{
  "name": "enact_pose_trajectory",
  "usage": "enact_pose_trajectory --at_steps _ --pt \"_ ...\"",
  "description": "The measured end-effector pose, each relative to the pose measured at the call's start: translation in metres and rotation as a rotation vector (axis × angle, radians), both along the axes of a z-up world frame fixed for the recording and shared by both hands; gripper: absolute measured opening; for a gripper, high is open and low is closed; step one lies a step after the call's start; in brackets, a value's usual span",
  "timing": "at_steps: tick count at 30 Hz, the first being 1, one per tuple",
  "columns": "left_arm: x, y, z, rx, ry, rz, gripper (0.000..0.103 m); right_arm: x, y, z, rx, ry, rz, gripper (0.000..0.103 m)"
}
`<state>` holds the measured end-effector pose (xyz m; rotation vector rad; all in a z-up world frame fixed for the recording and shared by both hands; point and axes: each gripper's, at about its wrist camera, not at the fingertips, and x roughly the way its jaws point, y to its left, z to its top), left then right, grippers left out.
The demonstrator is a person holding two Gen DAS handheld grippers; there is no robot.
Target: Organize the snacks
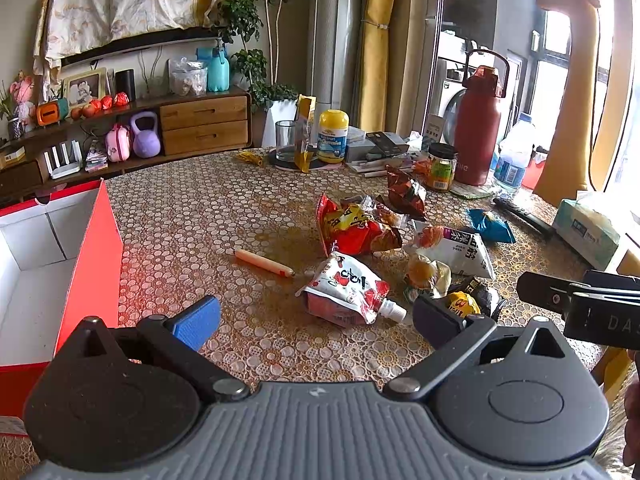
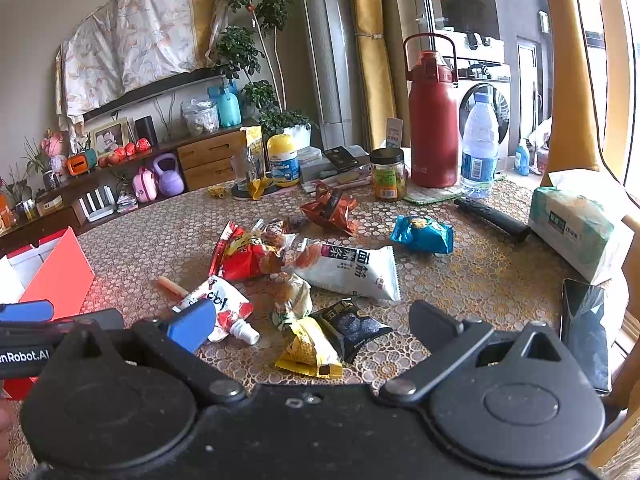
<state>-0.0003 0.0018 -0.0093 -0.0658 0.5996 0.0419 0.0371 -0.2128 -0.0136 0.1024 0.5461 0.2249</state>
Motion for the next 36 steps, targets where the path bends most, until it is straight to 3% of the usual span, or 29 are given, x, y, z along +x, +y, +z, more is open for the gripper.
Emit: enact_pose_trajectory --at_steps 36 --pt "0.0028 0.0003 -0.0062 0.004 0.022 -0.008 0.103 0.0047 -0.0006 -0.0065 -0.006 0.022 0.001 0.103"
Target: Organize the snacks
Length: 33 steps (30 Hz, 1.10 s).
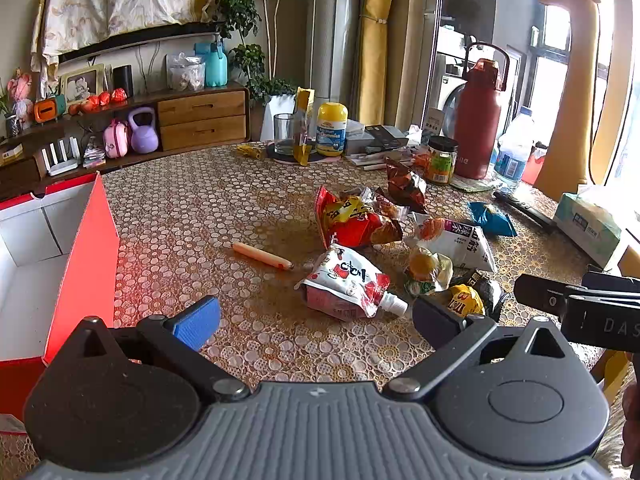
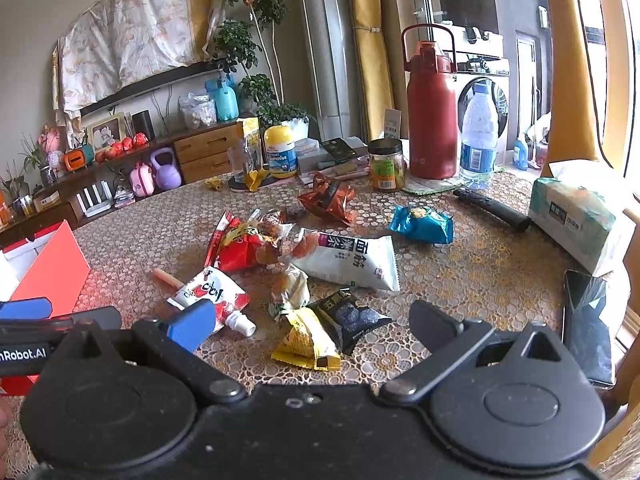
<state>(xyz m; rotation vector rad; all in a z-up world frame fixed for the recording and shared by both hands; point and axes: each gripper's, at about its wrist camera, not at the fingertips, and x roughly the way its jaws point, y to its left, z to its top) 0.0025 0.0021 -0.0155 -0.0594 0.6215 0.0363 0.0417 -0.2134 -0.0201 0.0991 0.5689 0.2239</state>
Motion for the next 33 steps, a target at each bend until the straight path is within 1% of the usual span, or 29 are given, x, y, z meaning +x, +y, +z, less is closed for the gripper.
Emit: enact_pose_trajectory --at_steps 8,14,19,24,30,33 --pt "0.003 0.000 -0.002 0.002 0.010 -0.001 0.103 0.001 0.000 -0.003 -0.003 0.004 -0.001 0.103" --pt "0.015 0.002 -0.005 0.005 0.011 -0.010 0.103 0.006 0.002 -0.008 -0.011 0.011 -0.003 0.103" --pt "0.039 -0.001 -0.011 0.031 0.010 -0.028 0.103 0.015 0.002 -0.014 -0.028 0.019 -0.006 0.103" --pt "0.067 -0.004 -0.020 0.019 0.023 -0.063 0.103 0.029 0.000 -0.022 -0.048 0.030 -0.015 0.103" --pt "0.092 -0.014 -0.039 0.020 0.042 -0.121 0.103 0.046 -0.004 -0.034 -0.061 0.048 -0.026 0.103" --pt "0.103 -0.019 -0.051 0.032 0.065 -0.131 0.103 0.054 -0.005 -0.039 -0.063 0.058 -0.029 0.103"
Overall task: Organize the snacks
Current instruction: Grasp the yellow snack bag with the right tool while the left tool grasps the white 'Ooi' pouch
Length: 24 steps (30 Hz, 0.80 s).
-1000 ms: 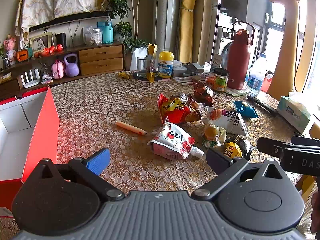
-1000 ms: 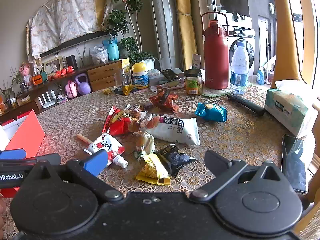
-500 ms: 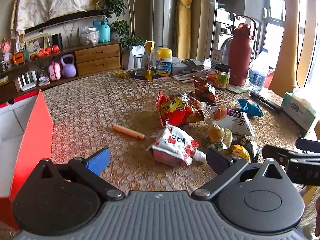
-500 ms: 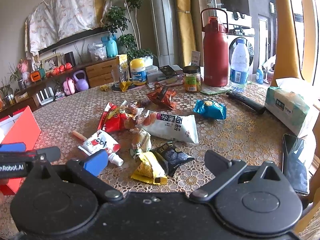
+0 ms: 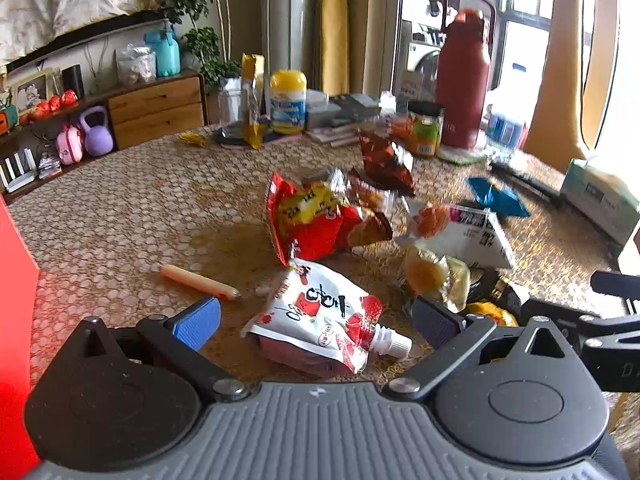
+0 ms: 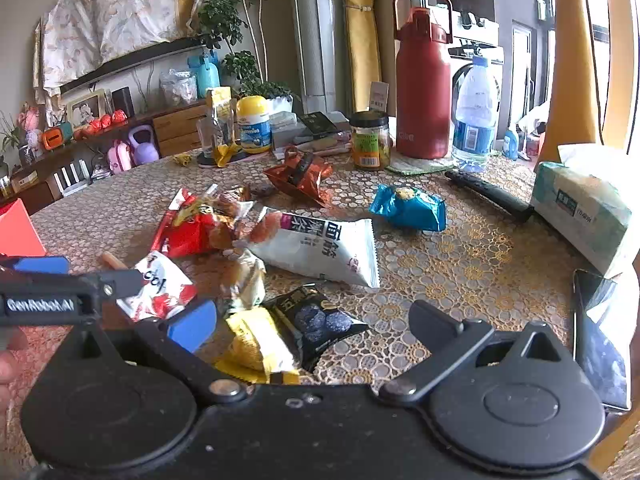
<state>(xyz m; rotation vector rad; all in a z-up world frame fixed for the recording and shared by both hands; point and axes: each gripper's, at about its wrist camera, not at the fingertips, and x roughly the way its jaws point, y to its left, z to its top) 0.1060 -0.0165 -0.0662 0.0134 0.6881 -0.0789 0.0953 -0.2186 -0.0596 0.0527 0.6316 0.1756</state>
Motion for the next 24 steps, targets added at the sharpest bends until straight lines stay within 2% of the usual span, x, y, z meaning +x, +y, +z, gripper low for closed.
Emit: enact_pose_trajectory --at_steps 7,11,16,17,24 --pt "0.015 0.000 -0.018 0.023 0.027 0.006 0.102 0.015 -0.001 -0.013 -0.007 0.028 0.001 0.103" --pt "0.022 0.001 -0.025 0.028 0.048 0.001 0.087 0.021 0.001 -0.017 -0.006 0.033 0.006 0.103" --pt "0.023 0.002 -0.027 0.002 0.040 -0.001 0.082 0.027 0.004 -0.017 0.004 0.027 0.021 0.103" --pt "0.023 0.002 -0.027 0.013 0.036 0.011 0.075 0.028 0.005 -0.017 0.006 0.026 0.023 0.103" --pt "0.021 0.005 -0.027 0.010 0.026 0.003 0.073 0.029 0.011 -0.017 0.014 0.021 0.050 0.103"
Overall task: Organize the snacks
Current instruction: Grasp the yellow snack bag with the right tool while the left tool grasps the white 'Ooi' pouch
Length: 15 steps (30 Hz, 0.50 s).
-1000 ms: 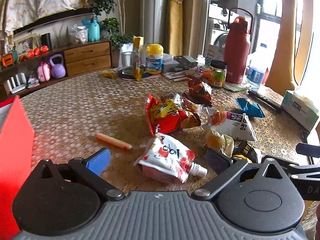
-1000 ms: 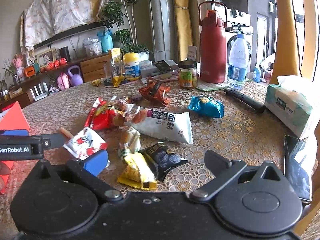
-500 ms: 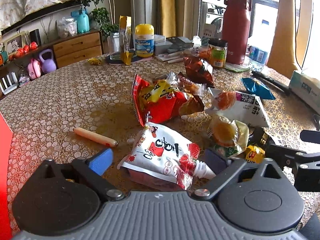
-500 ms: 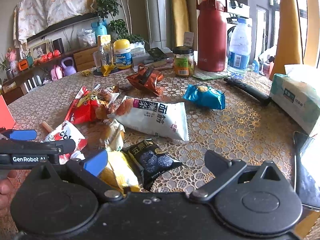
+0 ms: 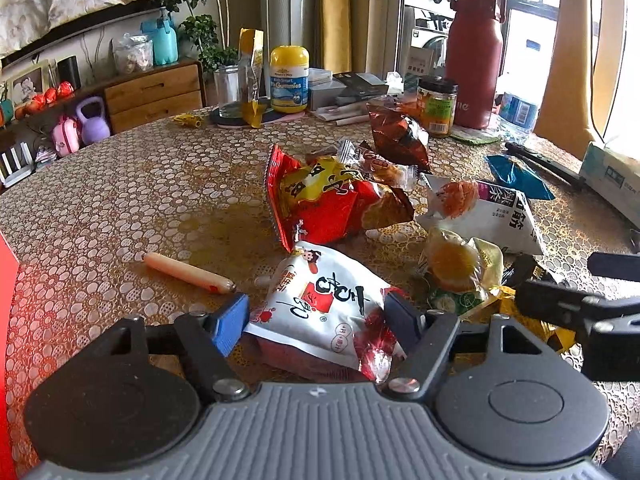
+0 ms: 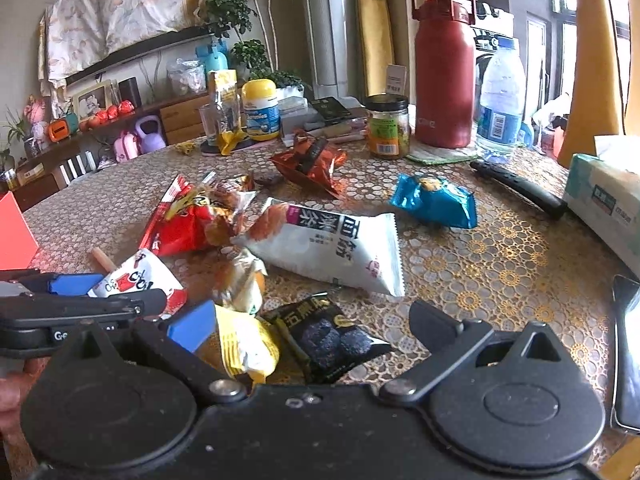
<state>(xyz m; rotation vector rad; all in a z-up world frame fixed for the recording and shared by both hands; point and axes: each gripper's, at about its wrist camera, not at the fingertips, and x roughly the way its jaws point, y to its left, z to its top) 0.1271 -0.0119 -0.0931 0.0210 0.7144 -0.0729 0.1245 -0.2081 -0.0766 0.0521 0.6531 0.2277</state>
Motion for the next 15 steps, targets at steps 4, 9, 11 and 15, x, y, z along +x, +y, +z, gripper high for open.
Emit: enact_pose_trajectory --at_steps 4,9,11,15 --pt "-0.001 0.001 0.000 -0.004 -0.005 0.000 0.071 -0.001 0.006 -0.003 -0.010 0.003 0.022 0.103" --pt "-0.004 0.004 0.002 -0.013 -0.004 -0.001 0.070 -0.012 0.022 -0.001 -0.123 -0.067 0.053 0.103" --pt "-0.004 0.005 0.002 -0.017 -0.004 0.001 0.069 -0.014 0.025 0.000 -0.107 -0.068 0.072 0.103" --pt "-0.006 0.006 0.002 -0.012 -0.006 -0.001 0.069 -0.019 0.029 -0.002 -0.092 -0.071 0.102 0.103"
